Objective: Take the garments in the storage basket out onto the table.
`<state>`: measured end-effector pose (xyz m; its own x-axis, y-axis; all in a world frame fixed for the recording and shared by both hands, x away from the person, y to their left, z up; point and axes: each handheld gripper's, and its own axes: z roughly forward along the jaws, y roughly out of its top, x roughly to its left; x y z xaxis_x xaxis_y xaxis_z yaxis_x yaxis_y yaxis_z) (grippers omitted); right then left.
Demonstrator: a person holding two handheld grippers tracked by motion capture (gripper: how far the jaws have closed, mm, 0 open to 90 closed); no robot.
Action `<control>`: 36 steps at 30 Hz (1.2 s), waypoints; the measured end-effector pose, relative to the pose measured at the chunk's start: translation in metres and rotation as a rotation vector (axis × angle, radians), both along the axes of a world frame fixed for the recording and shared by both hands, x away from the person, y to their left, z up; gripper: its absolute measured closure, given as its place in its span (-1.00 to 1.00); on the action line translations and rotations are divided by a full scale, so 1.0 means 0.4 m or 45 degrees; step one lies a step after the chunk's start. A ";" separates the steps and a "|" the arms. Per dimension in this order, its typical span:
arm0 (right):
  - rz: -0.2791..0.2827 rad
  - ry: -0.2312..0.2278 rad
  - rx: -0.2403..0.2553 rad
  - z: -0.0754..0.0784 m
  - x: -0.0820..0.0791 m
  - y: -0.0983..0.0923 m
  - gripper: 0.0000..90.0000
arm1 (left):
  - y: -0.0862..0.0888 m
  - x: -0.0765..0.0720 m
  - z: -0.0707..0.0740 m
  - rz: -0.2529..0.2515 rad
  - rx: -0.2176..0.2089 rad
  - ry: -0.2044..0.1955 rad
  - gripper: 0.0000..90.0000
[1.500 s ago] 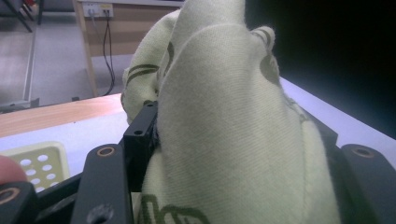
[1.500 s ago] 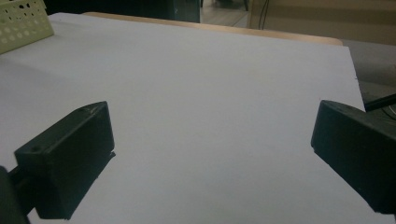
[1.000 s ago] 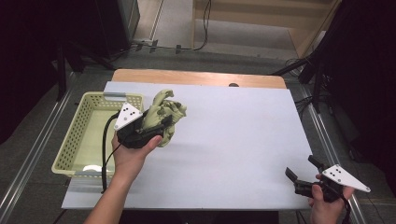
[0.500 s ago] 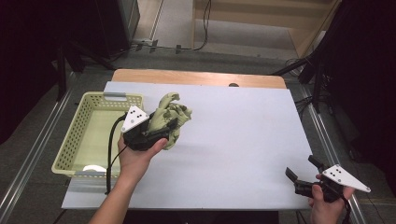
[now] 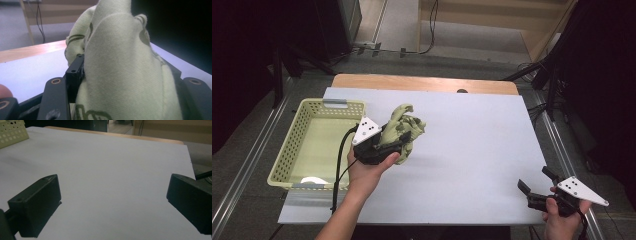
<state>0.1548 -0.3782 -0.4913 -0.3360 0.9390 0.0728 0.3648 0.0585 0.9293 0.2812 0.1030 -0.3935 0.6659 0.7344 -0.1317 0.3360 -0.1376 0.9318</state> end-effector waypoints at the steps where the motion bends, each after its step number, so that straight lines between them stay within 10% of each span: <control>1: 0.000 -0.002 0.001 0.000 0.000 0.000 -1.00 | -0.002 0.000 -0.002 -0.005 0.004 0.002 -0.17; 36: 0.009 0.013 0.000 -0.003 0.002 0.004 -1.00 | -0.156 -0.006 -0.097 -0.144 0.023 0.099 -0.22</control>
<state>0.1558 -0.3767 -0.4926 -0.3421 0.9366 0.0764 0.3737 0.0609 0.9256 0.2787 0.0405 -0.4323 0.7331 0.6576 -0.1734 0.3884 -0.1955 0.9005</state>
